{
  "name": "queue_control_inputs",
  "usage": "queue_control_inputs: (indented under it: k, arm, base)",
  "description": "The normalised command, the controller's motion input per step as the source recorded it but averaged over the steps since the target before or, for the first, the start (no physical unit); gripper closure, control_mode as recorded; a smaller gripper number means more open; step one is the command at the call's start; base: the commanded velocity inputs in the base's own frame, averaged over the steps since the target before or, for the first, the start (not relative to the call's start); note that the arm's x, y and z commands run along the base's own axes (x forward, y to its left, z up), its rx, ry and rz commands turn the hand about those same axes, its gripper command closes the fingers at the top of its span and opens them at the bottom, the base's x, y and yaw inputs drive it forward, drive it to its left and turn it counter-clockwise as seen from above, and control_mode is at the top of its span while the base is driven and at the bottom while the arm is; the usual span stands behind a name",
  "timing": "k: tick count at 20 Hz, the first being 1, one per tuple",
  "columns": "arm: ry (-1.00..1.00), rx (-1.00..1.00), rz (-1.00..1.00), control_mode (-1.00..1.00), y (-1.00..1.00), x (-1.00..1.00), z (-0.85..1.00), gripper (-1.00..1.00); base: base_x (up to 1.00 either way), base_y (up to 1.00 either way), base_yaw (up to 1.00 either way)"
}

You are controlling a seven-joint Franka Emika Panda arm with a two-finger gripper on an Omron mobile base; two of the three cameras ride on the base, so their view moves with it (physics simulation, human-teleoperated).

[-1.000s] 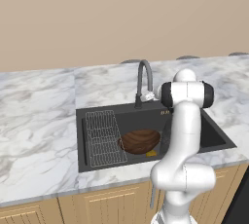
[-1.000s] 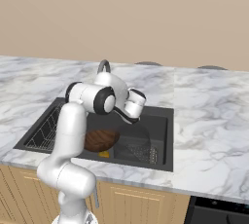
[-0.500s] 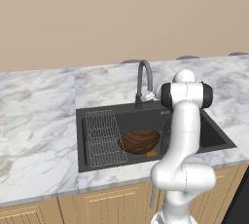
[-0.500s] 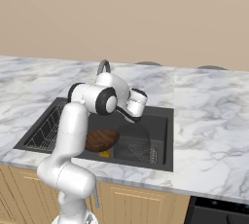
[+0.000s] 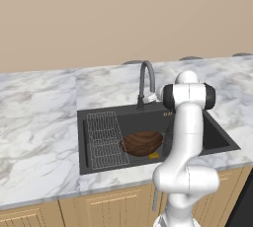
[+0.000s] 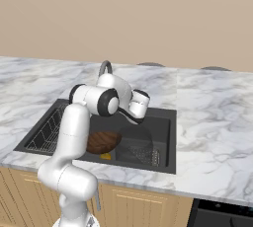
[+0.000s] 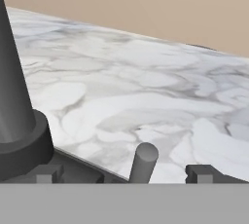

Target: Pick the jar and bowl and place them in the sink. Then turn on the water.

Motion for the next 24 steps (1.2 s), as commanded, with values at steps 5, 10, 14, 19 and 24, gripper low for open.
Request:
queue_control_inputs:
  k: [5,10,14,19,24]
  arm:
    - [0.0,0.0,0.0,-1.0,0.0,0.01,-0.08,-1.0]
    - [0.0,0.0,0.0,-1.0,0.0,0.0,-0.02,-1.0]
    - [0.0,0.0,0.0,-1.0,0.0,0.01,-0.01,-1.0]
    - [0.01,0.0,0.0,-1.0,0.0,0.07,-0.08,-1.0]
    - [0.01,0.0,0.0,-1.0,0.0,0.01,-0.12,-1.0]
  base:
    - [0.0,0.0,0.0]
    - [0.0,0.0,0.0]
    - [0.0,0.0,0.0]
    - [0.0,0.0,0.0]
    - [0.0,0.0,0.0]
